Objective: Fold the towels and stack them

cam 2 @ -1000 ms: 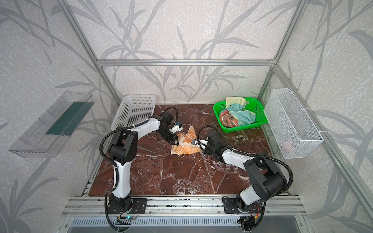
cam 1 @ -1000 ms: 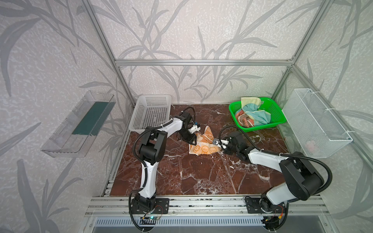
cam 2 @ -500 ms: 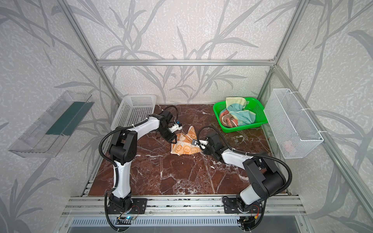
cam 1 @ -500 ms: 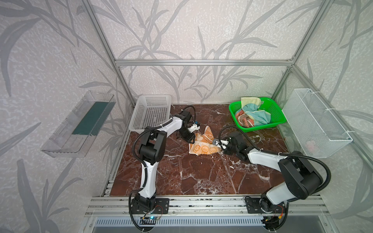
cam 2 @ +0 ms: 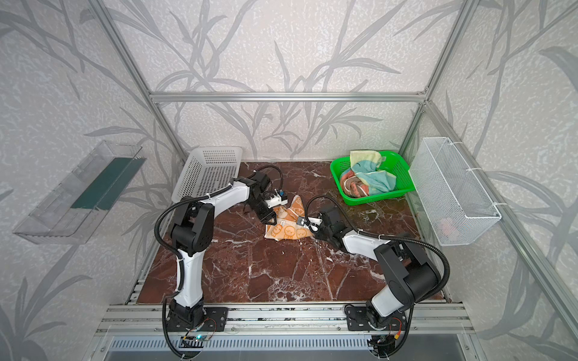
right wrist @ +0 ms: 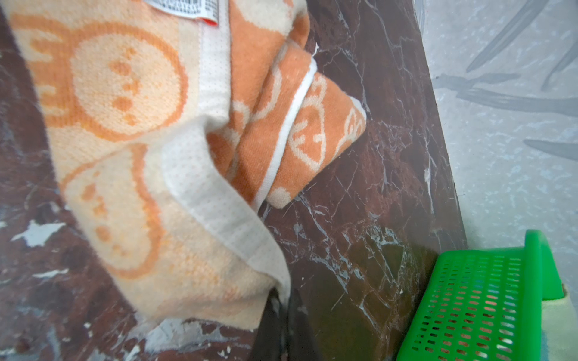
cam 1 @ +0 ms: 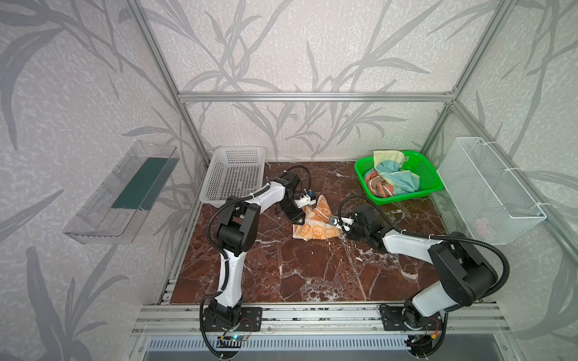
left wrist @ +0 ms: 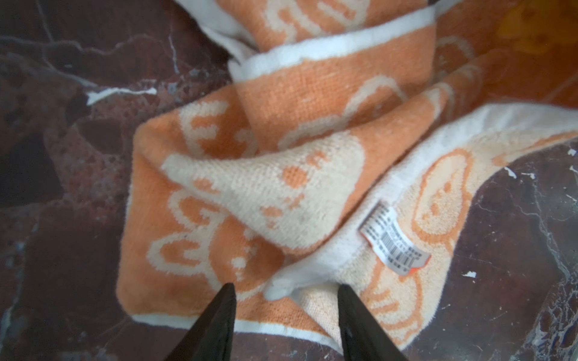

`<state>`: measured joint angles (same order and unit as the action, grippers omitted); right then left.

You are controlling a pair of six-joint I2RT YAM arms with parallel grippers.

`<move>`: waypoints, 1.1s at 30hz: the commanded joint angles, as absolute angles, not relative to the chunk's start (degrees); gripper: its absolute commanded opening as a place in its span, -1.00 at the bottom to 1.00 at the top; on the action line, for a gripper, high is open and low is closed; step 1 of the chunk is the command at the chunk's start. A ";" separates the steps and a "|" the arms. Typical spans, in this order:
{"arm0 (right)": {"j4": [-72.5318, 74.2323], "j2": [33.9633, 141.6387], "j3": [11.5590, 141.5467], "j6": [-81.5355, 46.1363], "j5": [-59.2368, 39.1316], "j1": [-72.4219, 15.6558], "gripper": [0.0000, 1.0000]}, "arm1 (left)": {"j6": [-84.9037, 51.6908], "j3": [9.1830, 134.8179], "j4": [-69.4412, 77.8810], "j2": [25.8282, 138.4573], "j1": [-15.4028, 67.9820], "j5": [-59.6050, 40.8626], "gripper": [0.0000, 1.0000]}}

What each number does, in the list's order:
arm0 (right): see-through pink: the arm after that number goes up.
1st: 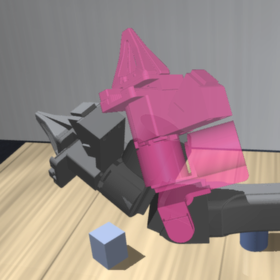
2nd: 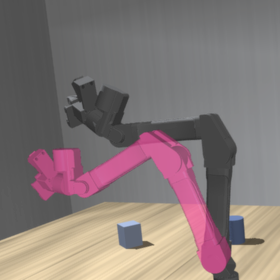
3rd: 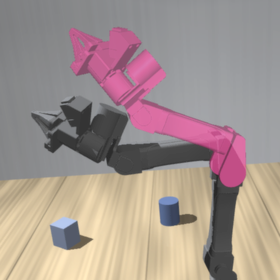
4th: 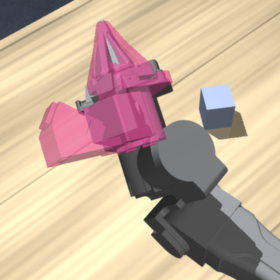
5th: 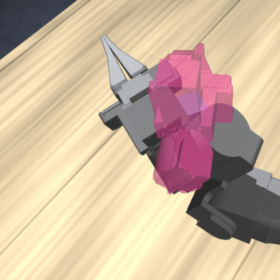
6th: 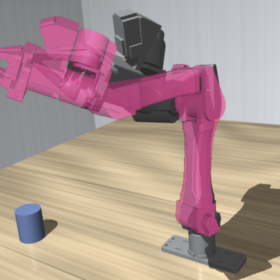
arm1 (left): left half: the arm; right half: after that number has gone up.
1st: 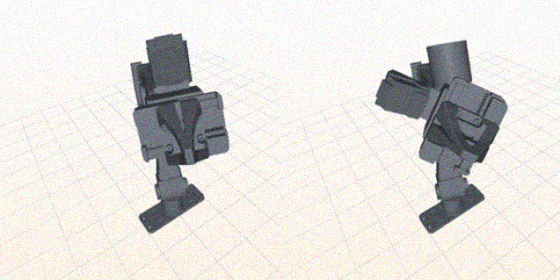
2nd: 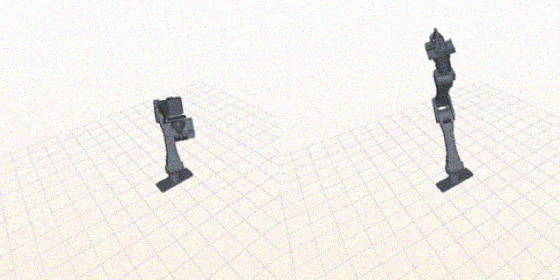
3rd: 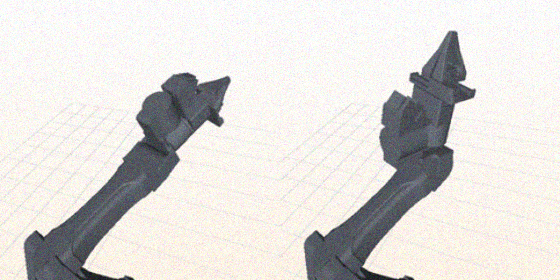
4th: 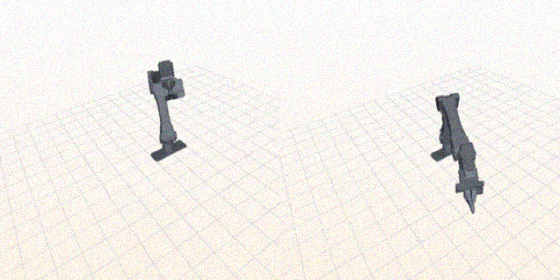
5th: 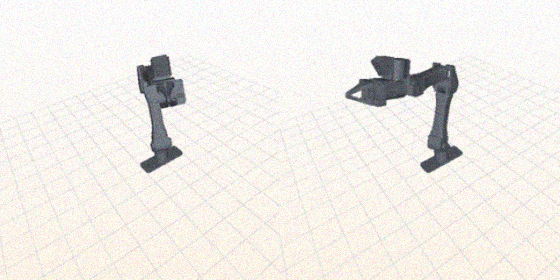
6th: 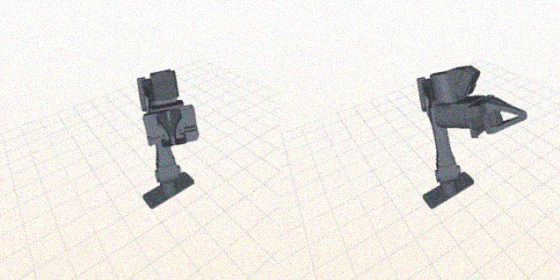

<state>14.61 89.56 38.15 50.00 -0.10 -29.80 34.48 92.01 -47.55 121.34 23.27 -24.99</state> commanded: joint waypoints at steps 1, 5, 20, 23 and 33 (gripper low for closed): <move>16.13 90.17 38.29 50.34 -0.79 -30.11 -1.00 | 39.98 93.98 -49.76 120.54 23.55 -28.58 0.07; 16.48 90.07 38.09 50.33 -0.96 -30.11 -1.00 | 41.02 95.74 -51.95 122.41 23.64 -28.25 0.06; 16.79 89.82 38.16 50.43 -1.14 -30.08 -1.00 | 41.66 96.70 -52.26 124.89 24.30 -23.45 0.00; 16.96 89.82 38.07 50.34 -1.14 -30.06 -1.00 | 41.73 97.61 -53.30 125.89 24.69 -22.55 -0.01; 17.56 90.03 37.96 50.30 -1.23 -30.13 -1.00 | 41.96 98.85 -54.40 127.21 26.22 -21.45 -0.10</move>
